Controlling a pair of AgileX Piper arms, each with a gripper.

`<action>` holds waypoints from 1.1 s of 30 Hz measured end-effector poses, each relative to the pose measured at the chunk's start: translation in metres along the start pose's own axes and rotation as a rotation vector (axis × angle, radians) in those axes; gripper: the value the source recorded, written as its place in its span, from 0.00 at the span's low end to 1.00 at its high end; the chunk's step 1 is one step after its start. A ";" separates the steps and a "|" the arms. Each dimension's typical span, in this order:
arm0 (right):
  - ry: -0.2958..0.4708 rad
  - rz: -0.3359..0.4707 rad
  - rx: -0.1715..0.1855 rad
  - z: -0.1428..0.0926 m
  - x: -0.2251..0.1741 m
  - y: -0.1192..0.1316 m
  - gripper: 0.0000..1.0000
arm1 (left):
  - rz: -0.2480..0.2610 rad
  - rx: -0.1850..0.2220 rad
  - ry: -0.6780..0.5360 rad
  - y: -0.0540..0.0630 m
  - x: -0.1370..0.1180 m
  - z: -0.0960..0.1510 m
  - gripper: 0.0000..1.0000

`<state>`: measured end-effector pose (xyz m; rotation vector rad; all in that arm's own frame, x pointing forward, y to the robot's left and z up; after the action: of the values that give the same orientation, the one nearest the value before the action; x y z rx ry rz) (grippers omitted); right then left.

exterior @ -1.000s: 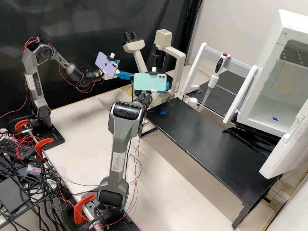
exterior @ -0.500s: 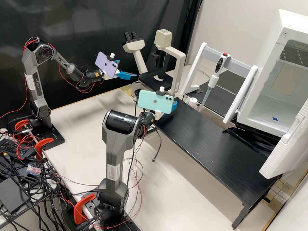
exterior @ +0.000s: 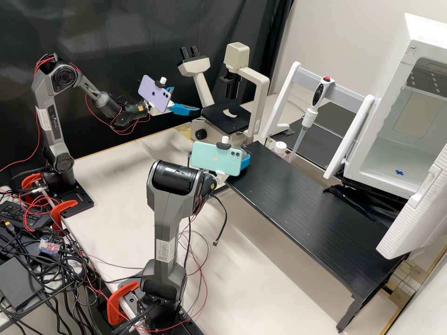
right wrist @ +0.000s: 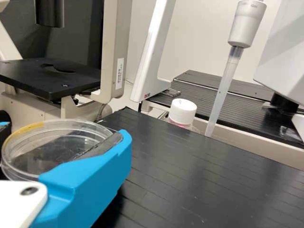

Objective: Move the petri dish to the bench

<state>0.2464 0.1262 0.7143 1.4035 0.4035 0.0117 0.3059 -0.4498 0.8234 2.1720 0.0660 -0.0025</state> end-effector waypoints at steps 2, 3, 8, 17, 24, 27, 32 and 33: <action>-0.008 -0.003 -0.002 0.002 -0.001 0.000 0.00 | 0.000 0.000 0.000 0.000 0.000 0.000 1.00; -0.013 -0.001 0.004 0.004 -0.002 0.000 0.00 | 0.000 0.000 0.000 0.000 0.000 0.000 1.00; -0.027 0.017 0.006 0.009 -0.009 0.007 0.00 | 0.000 0.000 0.000 0.000 0.000 0.000 1.00; -0.033 0.034 0.016 0.009 -0.017 0.013 1.00 | 0.000 0.000 0.000 0.000 0.000 0.000 1.00; -0.017 0.014 0.002 0.003 -0.018 0.009 1.00 | 0.000 0.000 0.000 0.000 0.000 0.000 1.00; -0.019 0.000 -0.010 0.001 -0.018 0.006 1.00 | 0.000 0.000 0.000 0.000 0.000 0.000 1.00; -0.023 -0.004 -0.028 -0.001 -0.018 0.005 1.00 | 0.000 0.000 0.000 0.000 0.000 0.000 1.00; -0.028 -0.002 -0.028 0.000 -0.018 0.006 1.00 | 0.000 0.000 0.000 0.000 0.000 0.000 1.00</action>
<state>0.2309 0.1228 0.7246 1.3745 0.3798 -0.0039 0.3059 -0.4498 0.8234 2.1720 0.0660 -0.0025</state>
